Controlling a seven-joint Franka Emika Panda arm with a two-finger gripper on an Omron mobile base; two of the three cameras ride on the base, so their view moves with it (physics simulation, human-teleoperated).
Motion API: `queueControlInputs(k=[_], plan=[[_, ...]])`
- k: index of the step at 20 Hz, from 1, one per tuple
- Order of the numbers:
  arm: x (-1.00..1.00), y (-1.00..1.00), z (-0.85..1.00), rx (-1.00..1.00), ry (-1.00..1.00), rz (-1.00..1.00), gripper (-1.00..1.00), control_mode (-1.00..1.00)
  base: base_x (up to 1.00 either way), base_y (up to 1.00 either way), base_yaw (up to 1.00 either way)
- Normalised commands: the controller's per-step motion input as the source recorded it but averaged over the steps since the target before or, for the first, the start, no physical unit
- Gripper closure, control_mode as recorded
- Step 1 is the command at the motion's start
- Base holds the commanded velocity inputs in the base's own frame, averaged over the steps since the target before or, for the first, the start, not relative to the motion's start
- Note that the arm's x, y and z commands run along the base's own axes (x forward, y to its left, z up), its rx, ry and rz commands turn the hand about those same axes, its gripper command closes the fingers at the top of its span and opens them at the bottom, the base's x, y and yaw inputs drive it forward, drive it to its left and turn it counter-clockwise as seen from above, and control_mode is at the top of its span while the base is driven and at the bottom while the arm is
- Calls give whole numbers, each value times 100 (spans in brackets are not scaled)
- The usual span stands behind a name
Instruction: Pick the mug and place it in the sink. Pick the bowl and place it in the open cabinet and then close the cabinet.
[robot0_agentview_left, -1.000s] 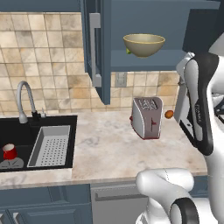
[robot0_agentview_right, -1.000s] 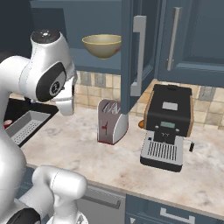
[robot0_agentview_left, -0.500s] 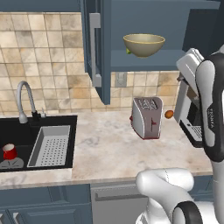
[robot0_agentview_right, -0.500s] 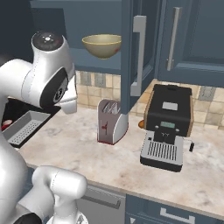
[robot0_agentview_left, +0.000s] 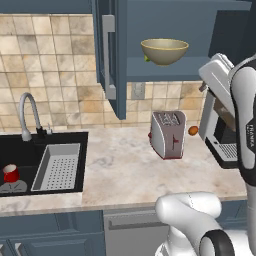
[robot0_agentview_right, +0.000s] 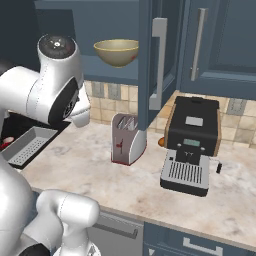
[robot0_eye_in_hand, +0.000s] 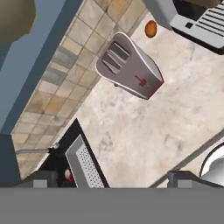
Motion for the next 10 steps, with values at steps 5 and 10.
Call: queueControlInputs(k=[5, 10], plan=[[-33, 16, 1, -9, -26, 6, -100, -100, 0, 0, 0], [-30, 8, 2, -7, -25, 0, -100, -100, 0, 0, 0]])
